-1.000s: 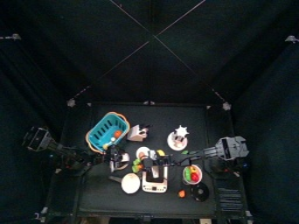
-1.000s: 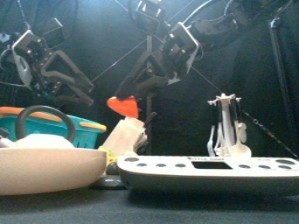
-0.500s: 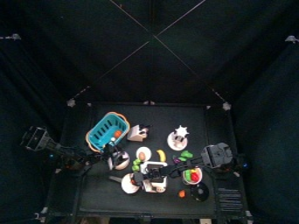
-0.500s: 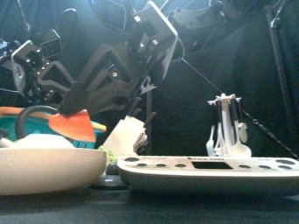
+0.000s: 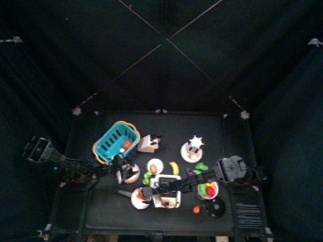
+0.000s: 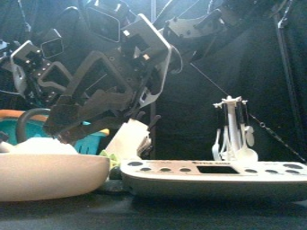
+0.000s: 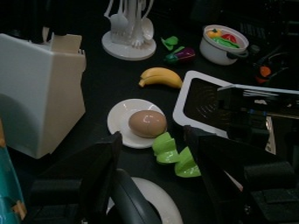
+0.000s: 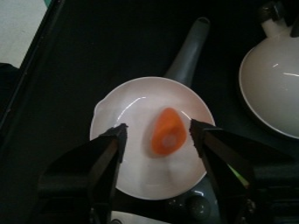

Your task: Place carrot bottom into pan

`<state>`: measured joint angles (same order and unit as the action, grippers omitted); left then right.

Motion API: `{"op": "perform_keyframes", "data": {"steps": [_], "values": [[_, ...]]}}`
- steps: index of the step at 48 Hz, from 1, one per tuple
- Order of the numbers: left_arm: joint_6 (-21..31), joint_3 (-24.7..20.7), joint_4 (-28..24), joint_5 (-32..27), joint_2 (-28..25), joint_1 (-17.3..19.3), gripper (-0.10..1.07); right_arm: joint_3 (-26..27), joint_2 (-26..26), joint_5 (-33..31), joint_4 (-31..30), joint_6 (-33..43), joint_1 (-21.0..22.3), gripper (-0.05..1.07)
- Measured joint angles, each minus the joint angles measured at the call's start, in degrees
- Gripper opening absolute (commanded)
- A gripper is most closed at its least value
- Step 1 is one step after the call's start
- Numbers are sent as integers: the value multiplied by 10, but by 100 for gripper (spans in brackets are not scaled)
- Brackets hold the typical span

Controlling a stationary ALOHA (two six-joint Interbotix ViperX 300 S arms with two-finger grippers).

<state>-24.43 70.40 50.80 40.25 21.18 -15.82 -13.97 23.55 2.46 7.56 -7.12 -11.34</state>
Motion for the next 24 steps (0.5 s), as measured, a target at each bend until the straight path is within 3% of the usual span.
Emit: {"op": "perform_keyframes", "data": {"steps": [24], "values": [[0,0,-1,0,1,0,93,-11,-10,-24,-11,-1,0,95]]}}
